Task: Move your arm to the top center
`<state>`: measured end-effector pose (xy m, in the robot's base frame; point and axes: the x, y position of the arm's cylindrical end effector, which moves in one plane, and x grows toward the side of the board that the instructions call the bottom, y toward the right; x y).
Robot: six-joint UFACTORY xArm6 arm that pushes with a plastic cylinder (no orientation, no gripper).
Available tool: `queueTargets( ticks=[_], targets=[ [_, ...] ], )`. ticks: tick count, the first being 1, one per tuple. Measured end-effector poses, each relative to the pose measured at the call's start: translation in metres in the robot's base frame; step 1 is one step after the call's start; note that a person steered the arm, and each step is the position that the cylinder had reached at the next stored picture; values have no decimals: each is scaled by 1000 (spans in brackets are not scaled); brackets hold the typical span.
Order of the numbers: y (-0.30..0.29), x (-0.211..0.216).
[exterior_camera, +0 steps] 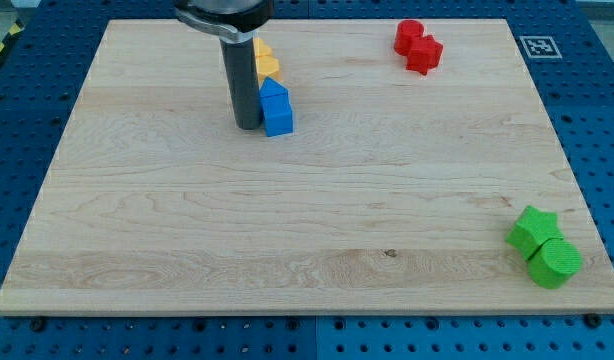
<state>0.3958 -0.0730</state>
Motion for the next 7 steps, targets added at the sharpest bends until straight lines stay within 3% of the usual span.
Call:
queueTargets(
  ticks=[2, 3, 7],
  targets=[
    [-6, 0],
    [-46, 0],
    [-47, -18]
  ],
)
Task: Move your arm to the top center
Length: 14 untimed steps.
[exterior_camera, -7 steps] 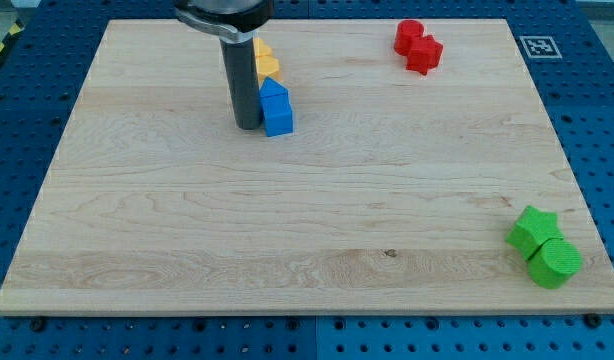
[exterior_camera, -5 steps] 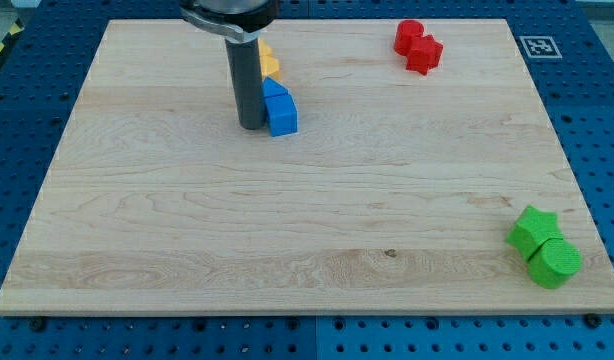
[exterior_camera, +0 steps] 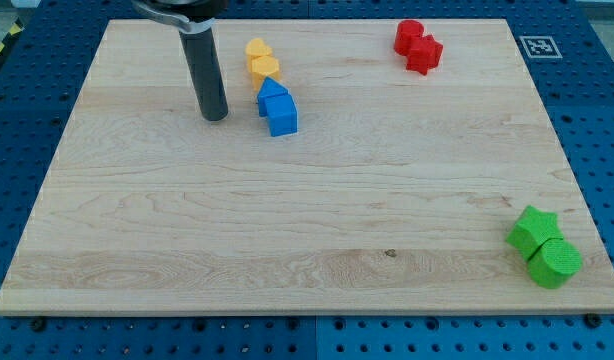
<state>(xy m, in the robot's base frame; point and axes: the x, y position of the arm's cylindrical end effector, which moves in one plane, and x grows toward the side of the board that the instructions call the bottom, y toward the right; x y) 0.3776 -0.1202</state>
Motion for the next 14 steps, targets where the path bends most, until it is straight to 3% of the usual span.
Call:
queueTargets(
  ticks=[4, 5, 6, 7, 8, 9, 13, 14],
  targets=[
    [-4, 7],
    [5, 67],
    [67, 117],
    [155, 129],
    [210, 111],
    [215, 75],
    [139, -133],
    [103, -166]
  ],
)
